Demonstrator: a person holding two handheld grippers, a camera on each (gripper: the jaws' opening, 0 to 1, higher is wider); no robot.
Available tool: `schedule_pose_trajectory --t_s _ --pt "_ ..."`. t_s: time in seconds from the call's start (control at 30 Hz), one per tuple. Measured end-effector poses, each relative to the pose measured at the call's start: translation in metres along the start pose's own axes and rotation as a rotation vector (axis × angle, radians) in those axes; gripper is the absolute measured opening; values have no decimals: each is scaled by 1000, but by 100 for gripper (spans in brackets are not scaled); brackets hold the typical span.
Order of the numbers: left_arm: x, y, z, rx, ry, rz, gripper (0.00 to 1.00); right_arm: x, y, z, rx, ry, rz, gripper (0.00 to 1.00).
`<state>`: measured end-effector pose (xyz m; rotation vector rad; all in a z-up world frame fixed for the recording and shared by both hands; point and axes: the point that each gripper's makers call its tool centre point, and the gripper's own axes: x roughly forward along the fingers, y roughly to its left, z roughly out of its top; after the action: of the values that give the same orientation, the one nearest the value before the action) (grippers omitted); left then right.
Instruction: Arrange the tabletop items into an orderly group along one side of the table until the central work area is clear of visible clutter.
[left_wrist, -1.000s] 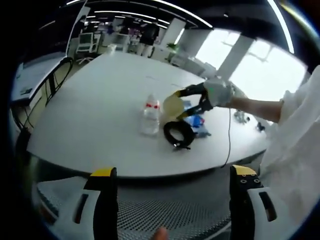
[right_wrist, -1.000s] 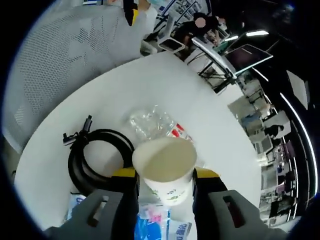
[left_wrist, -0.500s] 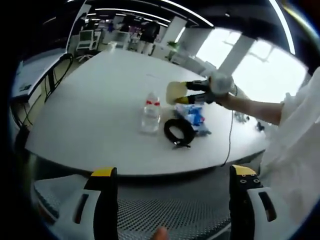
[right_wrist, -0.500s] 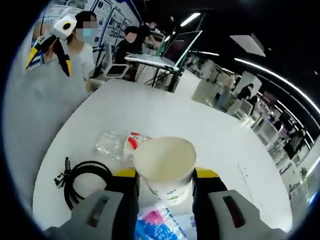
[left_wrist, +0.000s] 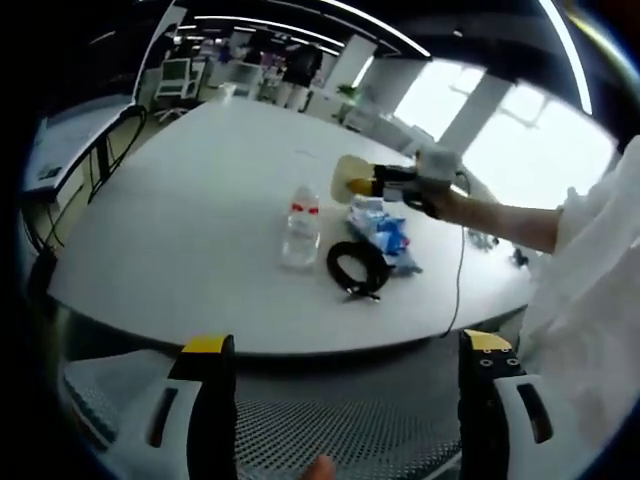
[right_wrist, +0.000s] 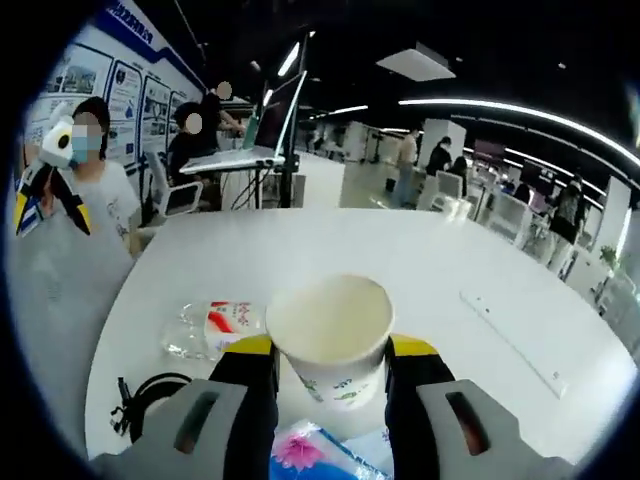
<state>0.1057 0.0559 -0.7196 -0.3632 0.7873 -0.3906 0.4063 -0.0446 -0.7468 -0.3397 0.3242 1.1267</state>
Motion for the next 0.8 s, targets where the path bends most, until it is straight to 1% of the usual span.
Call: schedule_pose_trajectory --t_s 0.17,0.27,0.4,0.67,0.73,0.77,0.8 --pt "0 -1 0 0 6 0 89 3 -9 0 60 -30 -21 38" --pt "1 -1 2 -4 3 5 89 8 -20 -3 120 -46 -47 38" --pt "2 -2 2 -8 8 7 89 14 -30 -7 157 -52 -72 38" --pt "5 -2 1 -16 24 12 89 24 -43 -3 204 -88 -91 38" --pt "5 -2 1 -15 29 13 89 26 -50 -4 243 -100 -108 38" --pt "6 -2 1 -15 30 13 89 28 -52 -6 275 -99 -109 38" --pt "6 -2 1 -14 32 13 89 29 -52 -9 285 -88 -105 38"
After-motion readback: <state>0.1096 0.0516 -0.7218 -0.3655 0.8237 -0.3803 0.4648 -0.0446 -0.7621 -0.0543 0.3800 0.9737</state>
